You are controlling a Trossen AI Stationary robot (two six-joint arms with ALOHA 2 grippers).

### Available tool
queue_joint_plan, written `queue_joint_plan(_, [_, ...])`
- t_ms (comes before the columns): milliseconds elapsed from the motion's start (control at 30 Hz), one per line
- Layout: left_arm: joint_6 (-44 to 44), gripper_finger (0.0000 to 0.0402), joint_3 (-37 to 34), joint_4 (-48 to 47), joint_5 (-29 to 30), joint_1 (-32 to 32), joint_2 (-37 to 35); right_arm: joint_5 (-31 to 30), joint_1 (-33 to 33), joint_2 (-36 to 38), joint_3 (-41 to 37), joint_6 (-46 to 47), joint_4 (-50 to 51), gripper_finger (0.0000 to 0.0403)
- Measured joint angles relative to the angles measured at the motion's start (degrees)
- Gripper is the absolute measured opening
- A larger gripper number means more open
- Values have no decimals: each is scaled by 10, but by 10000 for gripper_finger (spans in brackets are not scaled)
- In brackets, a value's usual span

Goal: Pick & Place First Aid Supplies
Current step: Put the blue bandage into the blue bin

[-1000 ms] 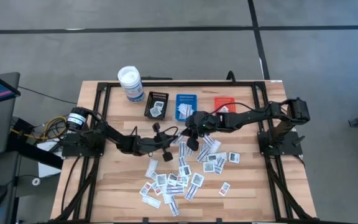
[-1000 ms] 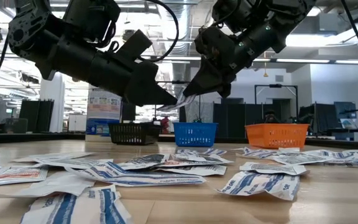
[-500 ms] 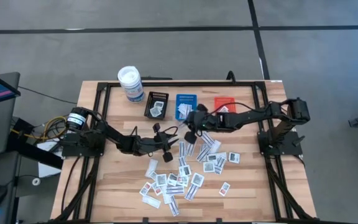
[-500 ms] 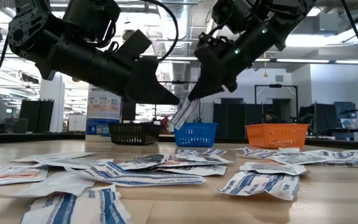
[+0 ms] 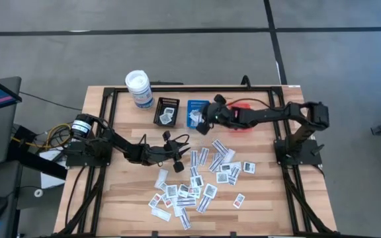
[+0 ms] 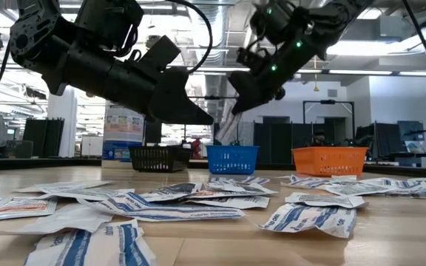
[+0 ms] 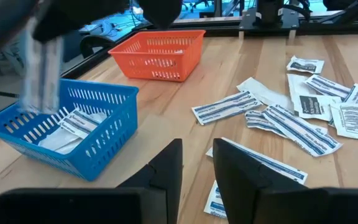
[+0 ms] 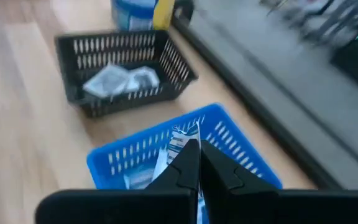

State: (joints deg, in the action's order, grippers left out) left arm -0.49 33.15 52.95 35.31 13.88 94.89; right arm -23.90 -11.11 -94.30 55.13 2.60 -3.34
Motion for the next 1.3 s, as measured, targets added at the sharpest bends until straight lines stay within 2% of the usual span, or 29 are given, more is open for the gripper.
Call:
queue_joint_plan(167, [0, 91, 0, 0, 0, 0, 0, 175, -52, 0, 0, 45, 16, 1])
queue_joint_plan(267, [0, 91, 0, 0, 0, 0, 0, 237, -71, 0, 0, 48, 16, 1])
queue_joint_plan(467, [0, 91, 0, 0, 0, 0, 0, 239, -98, 0, 0, 41, 39, 12])
queue_joint_plan(633, [0, 91, 0, 0, 0, 0, 0, 240, -100, -4, 0, 0, 53, 38])
queue_joint_plan(800, [0, 90, 0, 0, 0, 0, 0, 240, -99, -6, 0, -2, 61, 64])
queue_joint_plan(967, [-7, 90, 0, 0, -1, 0, 0, 239, -96, -6, -1, 31, 61, 68])
queue_joint_plan(1100, [-30, 90, 0, -2, -38, 0, 0, 244, -64, -6, -1, 72, 81, 65])
queue_joint_plan(1300, [-50, 90, 0, -7, -87, -4, 0, 256, 28, 3, -2, 34, 98, 64])
